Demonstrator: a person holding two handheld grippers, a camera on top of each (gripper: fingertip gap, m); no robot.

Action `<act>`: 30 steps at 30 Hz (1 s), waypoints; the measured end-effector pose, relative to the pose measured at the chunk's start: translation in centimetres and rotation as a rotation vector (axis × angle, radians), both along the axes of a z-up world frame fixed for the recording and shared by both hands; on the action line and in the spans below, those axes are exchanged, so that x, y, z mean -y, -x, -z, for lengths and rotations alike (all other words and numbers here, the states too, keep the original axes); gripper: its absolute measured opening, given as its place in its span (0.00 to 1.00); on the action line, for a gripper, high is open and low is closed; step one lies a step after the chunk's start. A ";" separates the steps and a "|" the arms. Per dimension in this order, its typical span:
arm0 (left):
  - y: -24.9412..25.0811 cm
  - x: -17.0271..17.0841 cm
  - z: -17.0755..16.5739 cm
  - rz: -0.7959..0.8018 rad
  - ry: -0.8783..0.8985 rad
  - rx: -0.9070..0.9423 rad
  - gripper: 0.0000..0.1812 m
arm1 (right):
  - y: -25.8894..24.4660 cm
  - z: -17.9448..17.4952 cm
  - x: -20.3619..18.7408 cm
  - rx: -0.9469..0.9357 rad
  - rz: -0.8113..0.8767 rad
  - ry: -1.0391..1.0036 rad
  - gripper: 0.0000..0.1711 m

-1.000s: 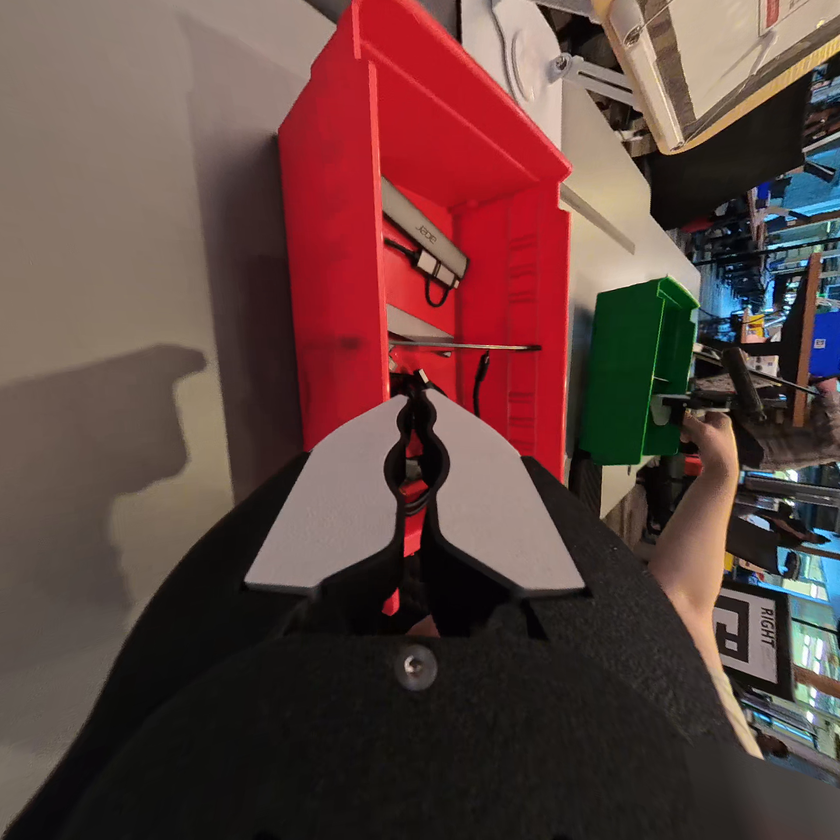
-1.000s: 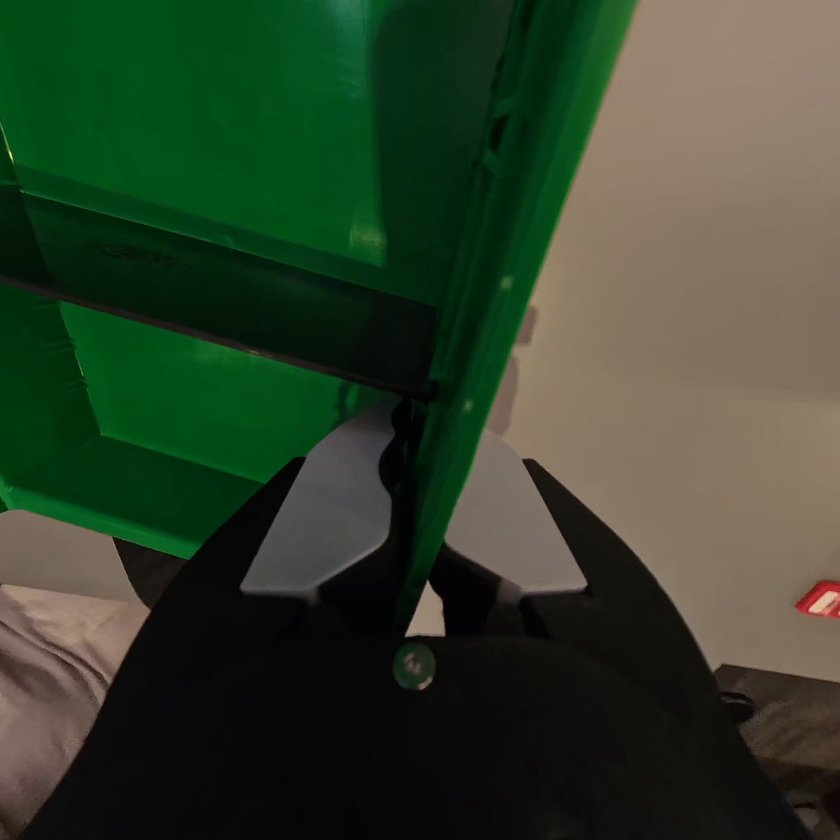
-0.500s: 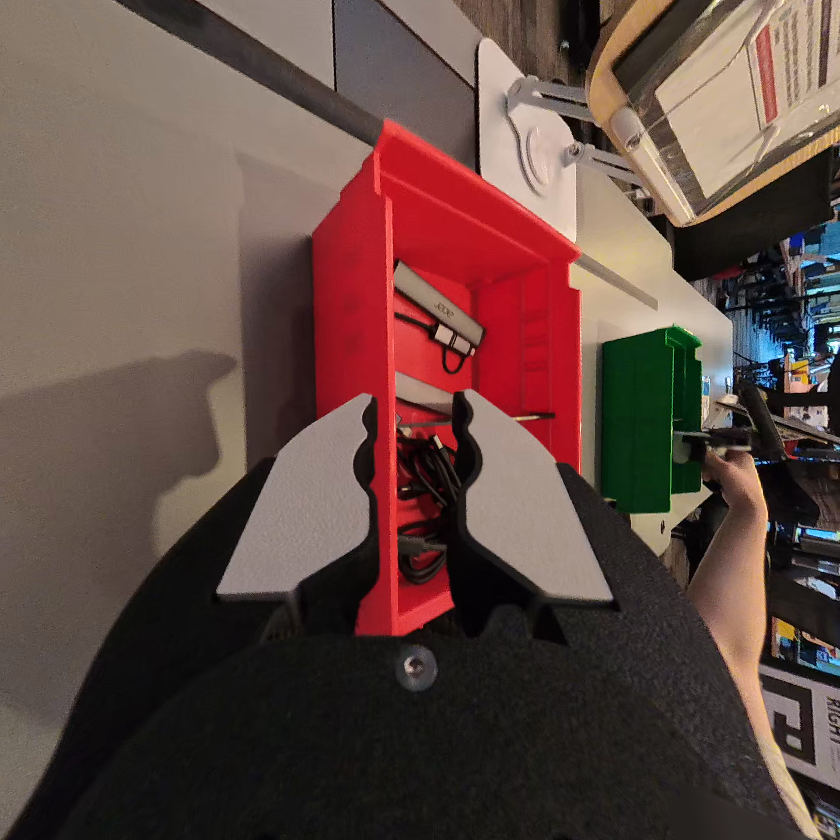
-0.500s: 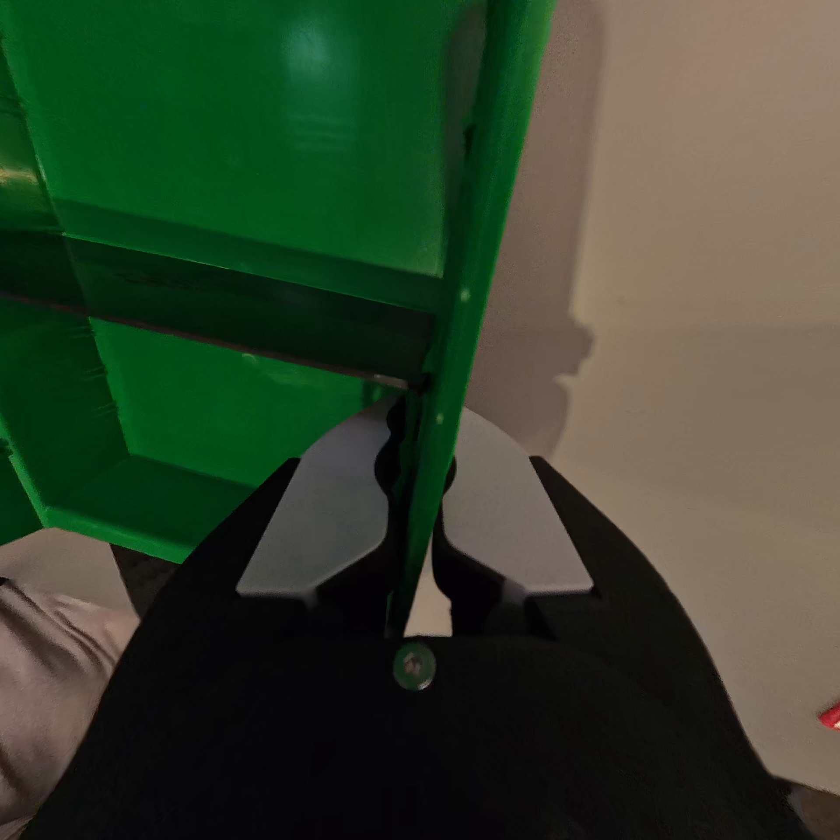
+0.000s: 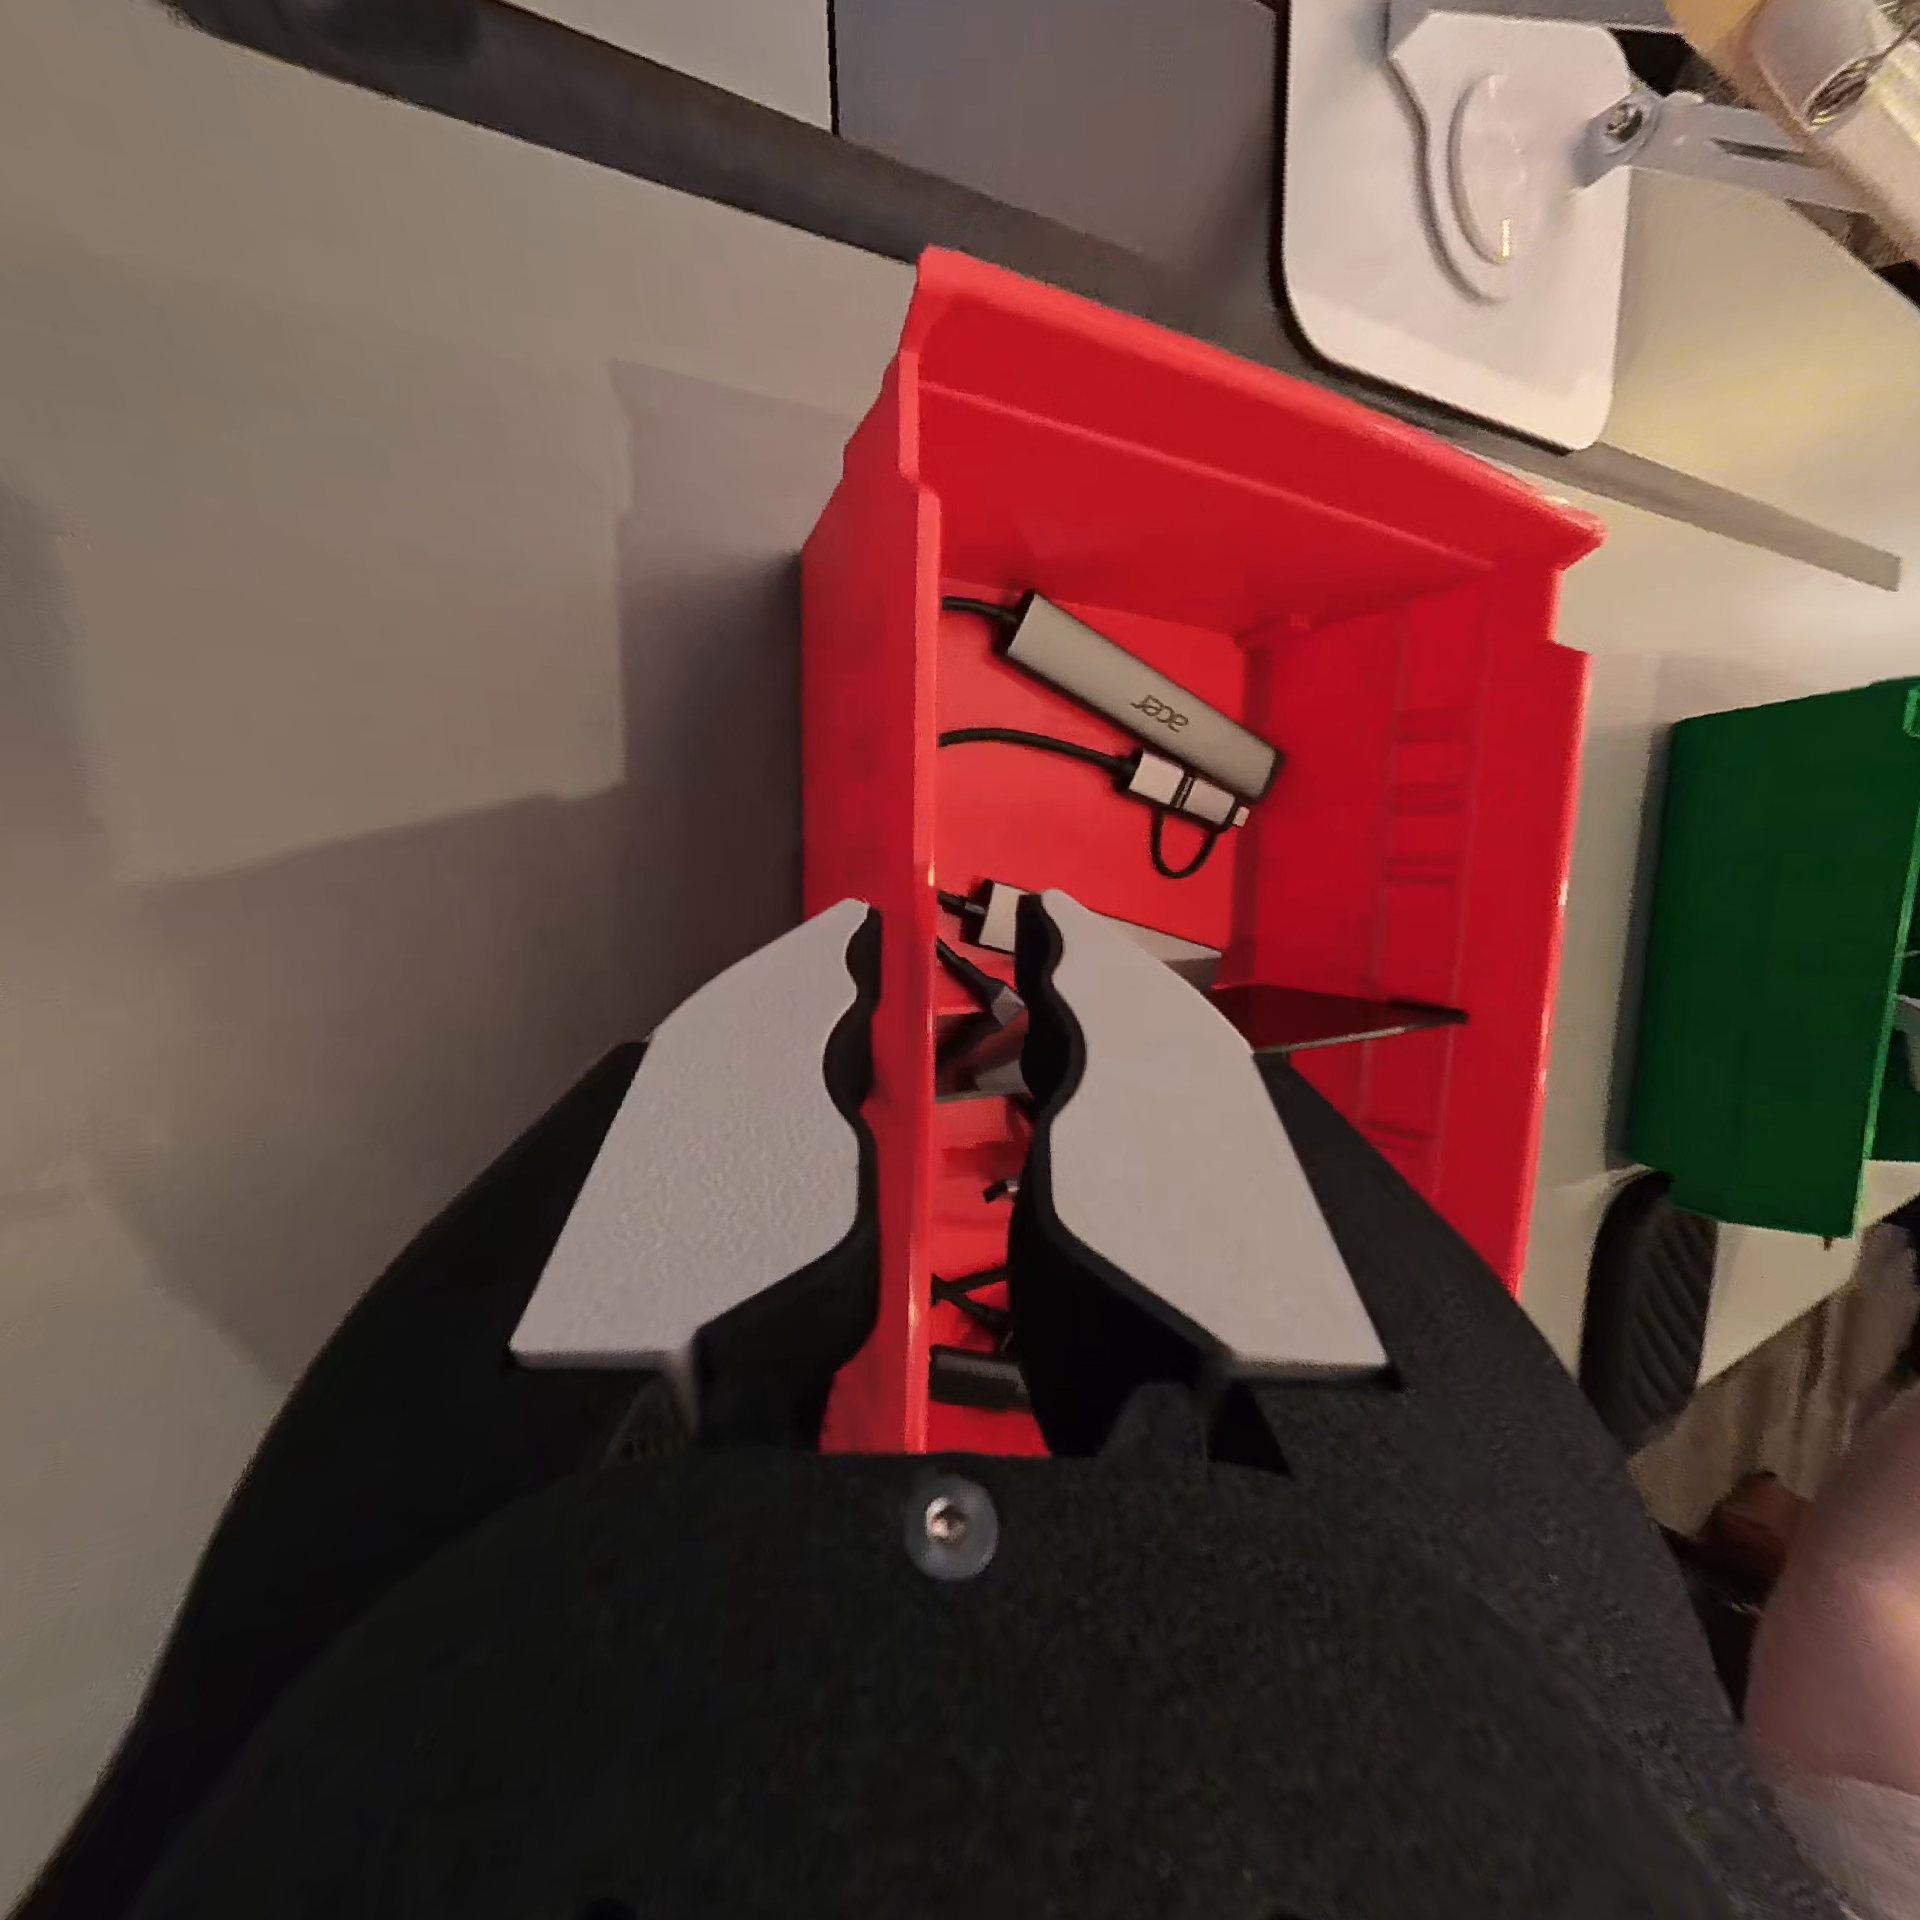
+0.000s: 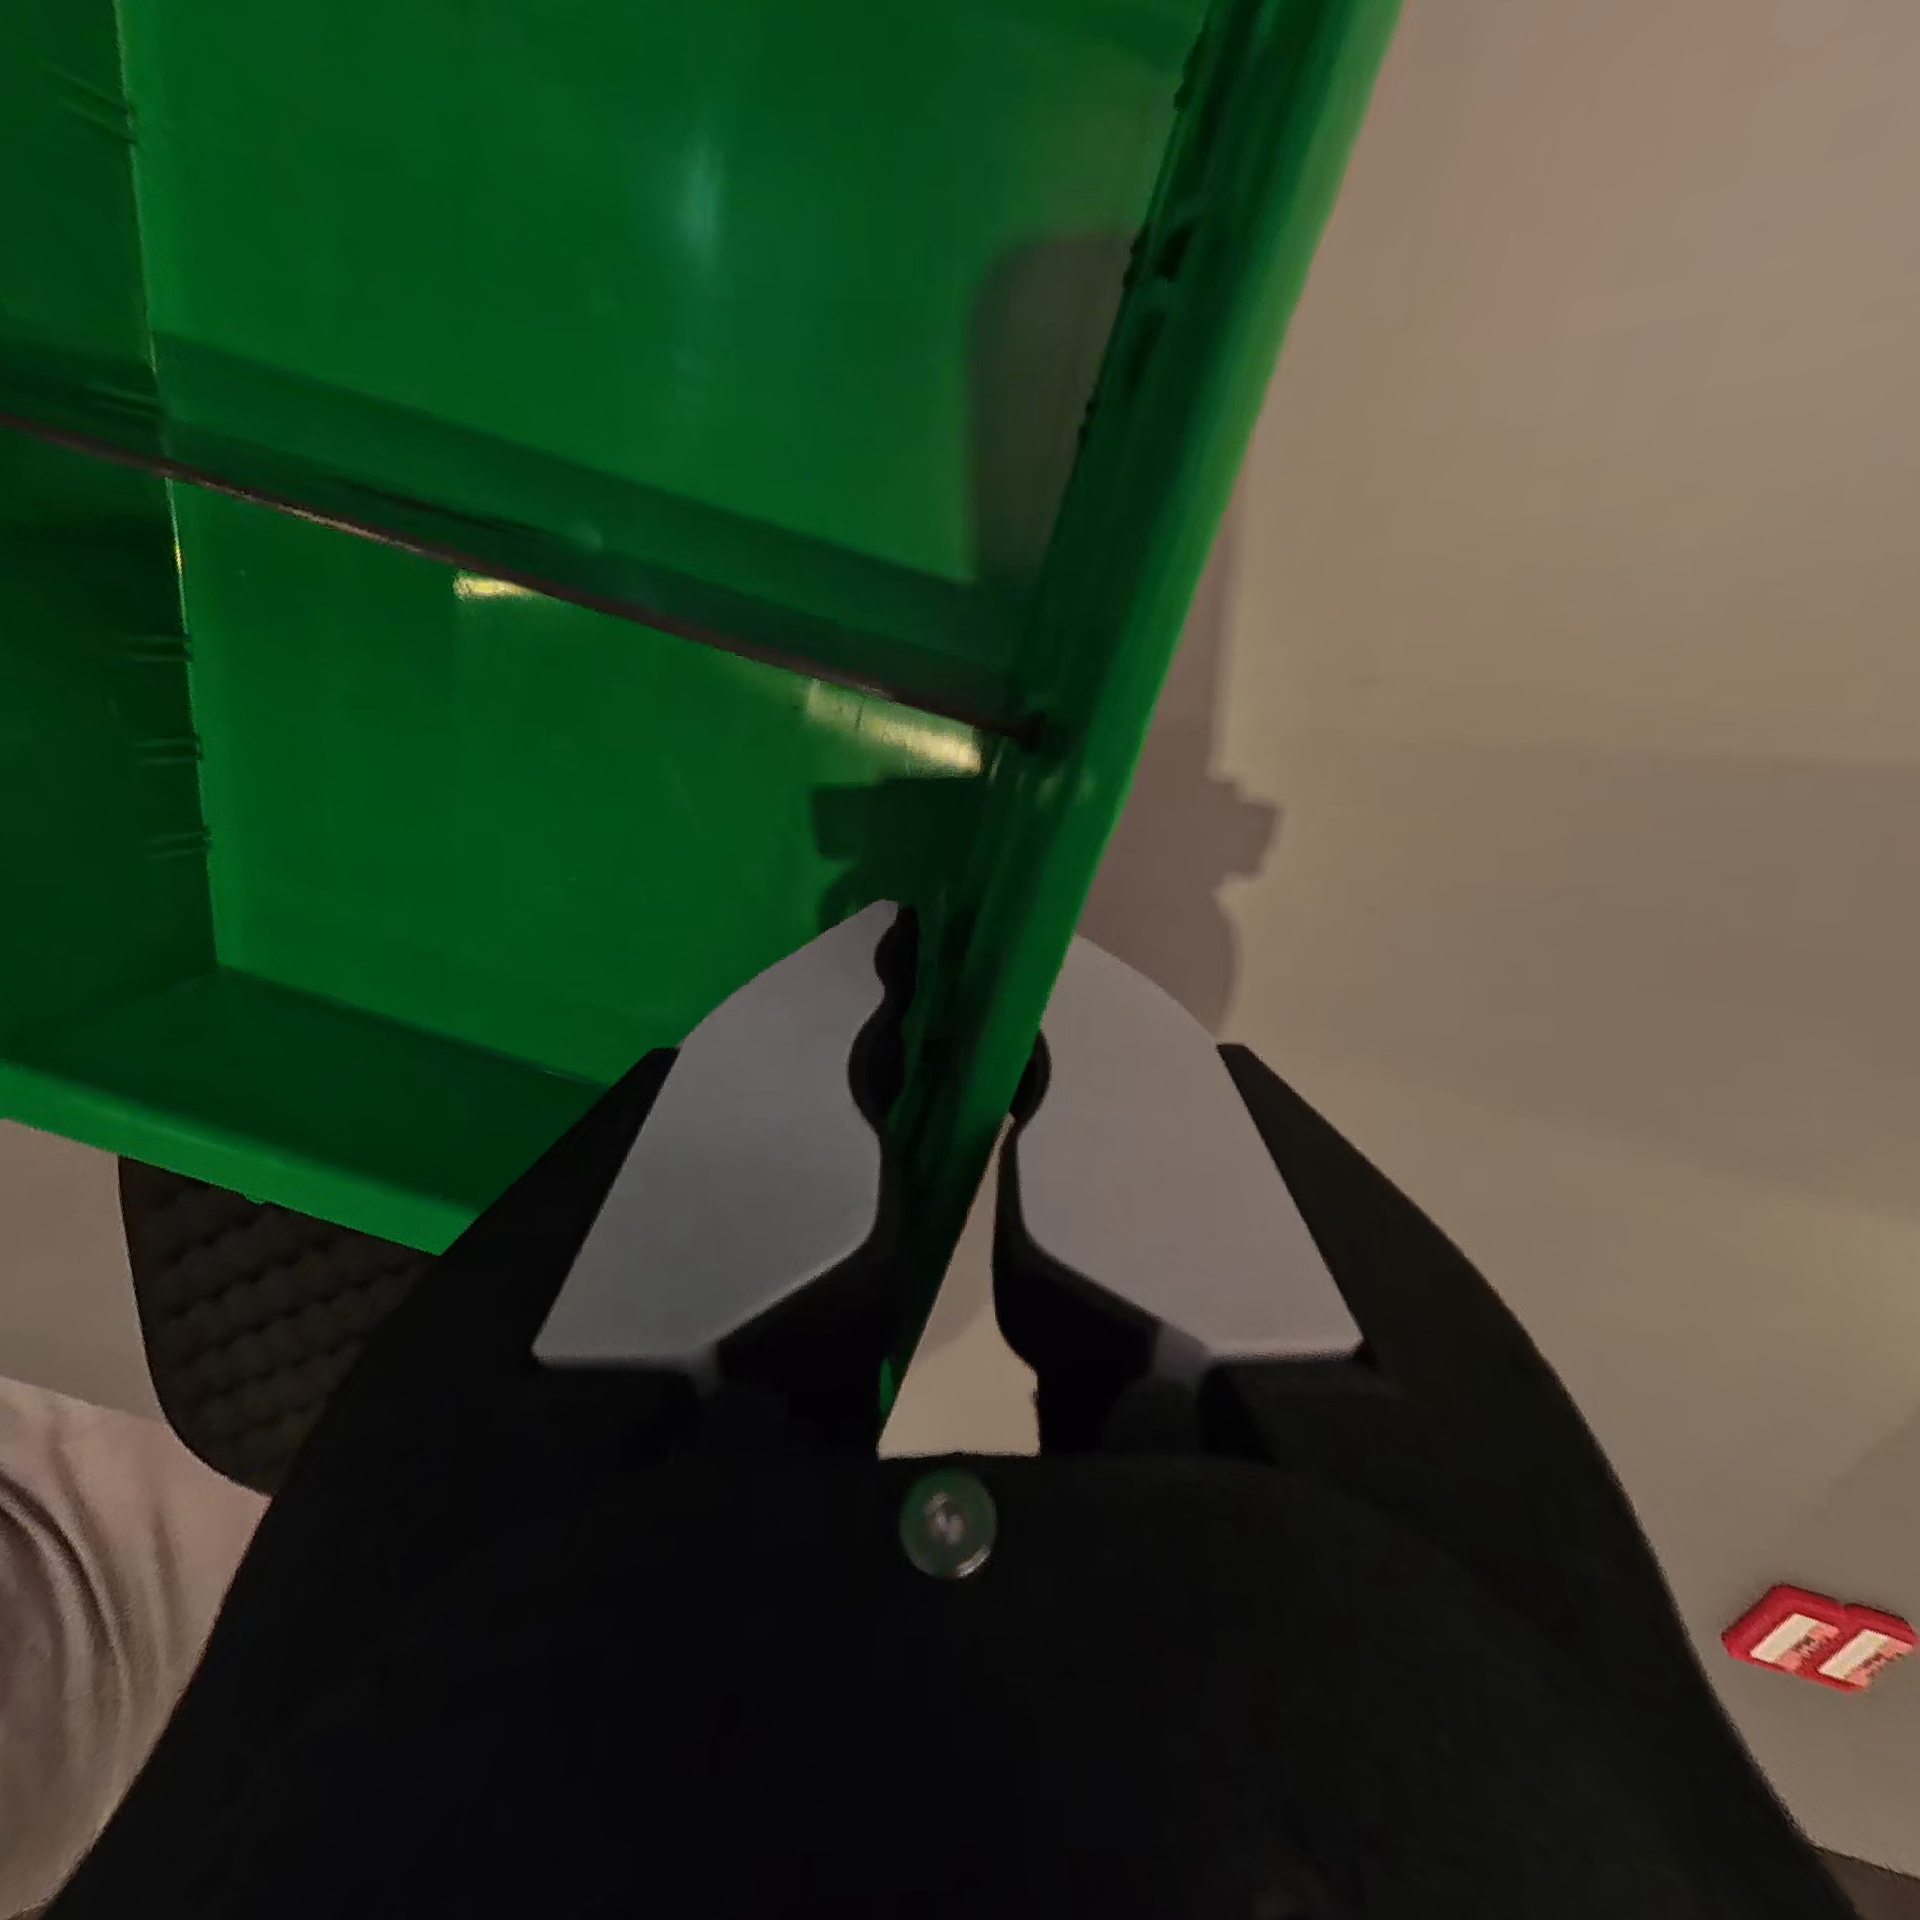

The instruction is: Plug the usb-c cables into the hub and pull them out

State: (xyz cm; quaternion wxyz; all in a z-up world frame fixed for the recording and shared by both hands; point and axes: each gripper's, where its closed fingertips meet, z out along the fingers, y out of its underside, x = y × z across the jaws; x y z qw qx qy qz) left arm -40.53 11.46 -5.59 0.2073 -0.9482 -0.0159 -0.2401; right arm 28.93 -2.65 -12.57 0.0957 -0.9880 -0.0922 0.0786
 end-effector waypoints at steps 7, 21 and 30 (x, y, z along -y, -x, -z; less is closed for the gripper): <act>-0.3 -0.5 2.4 0.034 0.066 -0.019 0.06 | 0.1 0.0 -0.1 -0.020 0.007 -0.037 0.09; 1.5 -1.0 2.3 -0.058 0.038 0.012 0.06 | -0.9 0.0 -0.4 -0.083 0.195 -0.065 0.04; 1.8 -0.9 1.5 -0.075 0.012 0.044 0.06 | -1.8 0.1 0.3 -0.013 0.176 -0.048 0.05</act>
